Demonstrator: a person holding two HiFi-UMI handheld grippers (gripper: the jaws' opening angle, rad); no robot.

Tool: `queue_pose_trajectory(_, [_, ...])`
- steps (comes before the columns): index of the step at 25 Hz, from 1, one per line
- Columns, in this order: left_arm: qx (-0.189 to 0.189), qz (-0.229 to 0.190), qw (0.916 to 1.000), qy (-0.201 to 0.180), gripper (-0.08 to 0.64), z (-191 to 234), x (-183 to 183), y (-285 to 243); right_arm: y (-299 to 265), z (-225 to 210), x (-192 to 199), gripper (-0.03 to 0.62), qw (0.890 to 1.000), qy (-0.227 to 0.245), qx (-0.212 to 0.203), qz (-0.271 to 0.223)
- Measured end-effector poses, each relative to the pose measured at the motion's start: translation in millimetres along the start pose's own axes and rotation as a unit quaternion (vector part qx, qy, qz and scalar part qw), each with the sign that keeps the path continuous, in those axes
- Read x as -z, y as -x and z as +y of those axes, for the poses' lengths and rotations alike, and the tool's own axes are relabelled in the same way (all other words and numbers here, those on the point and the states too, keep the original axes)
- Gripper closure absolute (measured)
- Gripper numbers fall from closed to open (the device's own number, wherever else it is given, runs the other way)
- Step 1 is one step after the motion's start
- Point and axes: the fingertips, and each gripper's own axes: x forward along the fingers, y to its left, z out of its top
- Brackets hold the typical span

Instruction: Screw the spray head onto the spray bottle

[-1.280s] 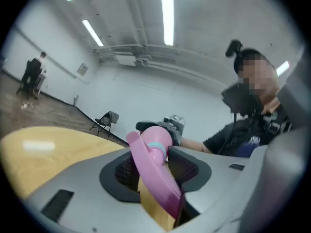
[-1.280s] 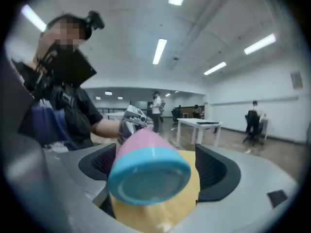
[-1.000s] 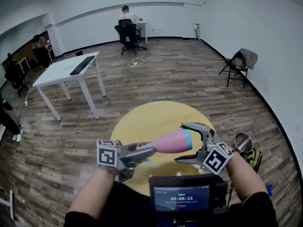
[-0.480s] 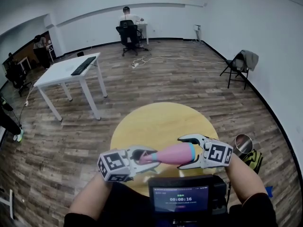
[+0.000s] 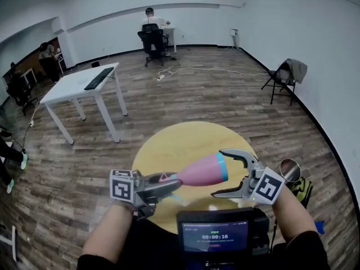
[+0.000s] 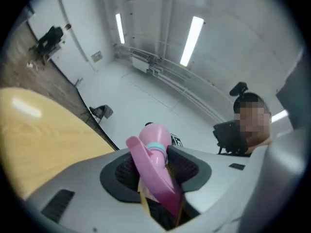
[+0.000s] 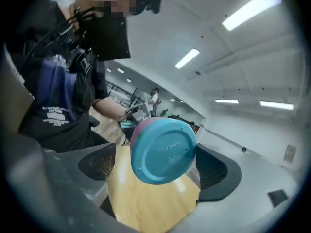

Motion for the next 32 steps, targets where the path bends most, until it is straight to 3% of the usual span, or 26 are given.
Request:
queue_pose_trajectory(3, [0.031,0.005,0.9981,0.053,0.376,-1.2,7.4,-1.7,-0.9,2.0,-6.7,0.071,0.999,0.036,0.017,-0.008])
queue_pose_trajectory(4, [0.038,0.007,0.9975,0.059,0.376,-2.0,10.1,-3.5,0.9,-0.1,-10.2,0.146,0.999,0.033,0.02,-0.022])
queue_pose_trajectory(6, [0.046,0.016,0.9965,0.067,0.376,-4.2,13.9,-7.6,5.2,-2.7,-12.8,0.167,0.999,0.011,0.012,-0.038])
queue_pose_trajectory(8, [0.041,0.036,0.9967,0.061,0.374,-5.4,17.0,-9.8,6.3,-2.9,-7.6,0.167,1.0,-0.008,-0.002,-0.027])
queue_pose_trajectory(11, [0.024,0.058,0.9976,0.03,0.377,-6.8,18.9,-10.3,3.7,-1.9,0.2,0.165,1.0,0.001,-0.01,0.003])
queue_pose_trajectory(13, [0.025,0.064,0.9975,0.016,0.377,-10.4,18.6,-11.2,3.7,-1.3,-1.1,0.116,1.0,0.002,-0.014,0.005])
queue_pose_trajectory(19, [0.025,0.077,0.9966,0.011,0.377,-10.2,23.6,-15.2,-0.1,13.6,-3.1,0.112,0.999,0.029,-0.027,0.001])
queue_pose_trajectory(21, [0.012,0.077,0.9969,-0.013,0.377,-11.7,20.1,-16.6,-1.2,11.0,-1.0,0.114,0.999,0.01,-0.033,0.005])
queue_pose_trajectory(23, [-0.019,0.088,0.9935,-0.07,0.373,-12.3,19.8,-19.6,-2.1,9.1,10.8,0.119,0.999,-0.008,-0.037,0.04])
queue_pose_trajectory(24, [-0.041,0.102,0.9877,-0.111,0.369,-10.6,22.2,-21.4,-4.2,10.1,20.7,0.12,0.997,-0.006,-0.039,0.068])
queue_pose_trajectory(27, [-0.104,0.158,0.9578,-0.217,0.362,-0.6,35.0,-24.9,-16.1,19.9,52.1,0.122,0.99,0.007,-0.052,0.131])
queue_pose_trajectory(29, [-0.119,0.182,0.9453,-0.243,0.362,4.2,43.2,-24.2,-20.1,29.0,65.9,0.124,0.987,-0.008,-0.065,0.143])
queue_pose_trajectory(32, [-0.104,0.181,0.9501,-0.233,0.362,3.3,46.1,-20.4,-18.2,33.5,60.5,0.126,0.989,-0.047,-0.084,0.114])
